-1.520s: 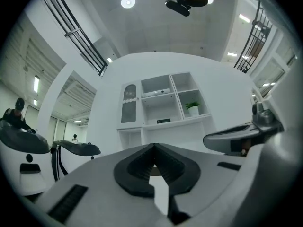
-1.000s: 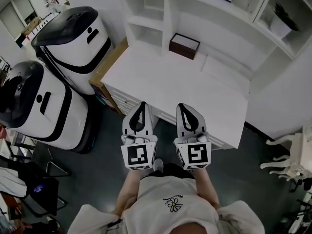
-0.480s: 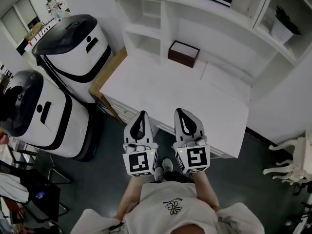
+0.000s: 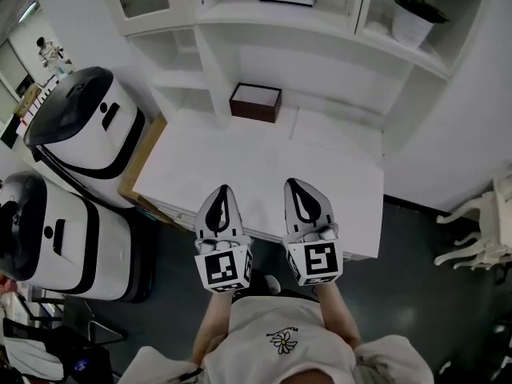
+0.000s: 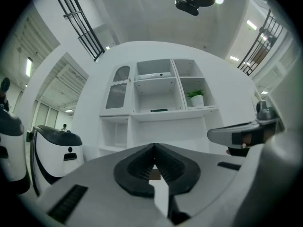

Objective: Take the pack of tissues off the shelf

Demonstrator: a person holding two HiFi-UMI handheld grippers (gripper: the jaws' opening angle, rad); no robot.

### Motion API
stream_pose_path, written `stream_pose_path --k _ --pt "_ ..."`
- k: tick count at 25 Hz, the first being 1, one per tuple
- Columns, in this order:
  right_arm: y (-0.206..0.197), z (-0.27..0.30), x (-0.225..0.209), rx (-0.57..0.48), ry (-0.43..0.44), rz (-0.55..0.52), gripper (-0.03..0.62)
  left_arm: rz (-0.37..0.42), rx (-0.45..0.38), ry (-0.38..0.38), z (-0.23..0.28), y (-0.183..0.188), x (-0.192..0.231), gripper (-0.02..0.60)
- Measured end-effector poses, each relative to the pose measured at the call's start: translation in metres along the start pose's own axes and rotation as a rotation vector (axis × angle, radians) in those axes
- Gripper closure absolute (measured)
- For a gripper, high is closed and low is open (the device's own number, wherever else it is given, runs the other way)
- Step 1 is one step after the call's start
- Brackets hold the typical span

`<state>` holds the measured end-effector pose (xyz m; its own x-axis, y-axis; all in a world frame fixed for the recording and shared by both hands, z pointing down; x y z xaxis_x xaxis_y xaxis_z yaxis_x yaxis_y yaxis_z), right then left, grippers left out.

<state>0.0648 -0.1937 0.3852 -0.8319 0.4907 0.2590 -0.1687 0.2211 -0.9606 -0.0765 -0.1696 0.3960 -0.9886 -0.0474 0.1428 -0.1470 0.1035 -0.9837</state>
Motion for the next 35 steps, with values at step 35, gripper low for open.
stream_pose_path --k 35 --pt "0.004 0.033 -0.046 0.023 -0.412 0.100 0.591 -0.011 0.053 -0.409 0.118 0.007 0.001 0.583"
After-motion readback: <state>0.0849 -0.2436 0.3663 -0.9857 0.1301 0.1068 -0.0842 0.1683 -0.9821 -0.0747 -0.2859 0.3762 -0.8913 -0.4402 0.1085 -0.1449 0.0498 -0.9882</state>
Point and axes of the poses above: the fingertips, and each gripper's own axes: z forward along the fingers, x to its left, y out of its top, the point moved 2 cm from there along -z, backward along the fingers, and after that the axes turned 9 degrees about -z, right-handed, at the moved point
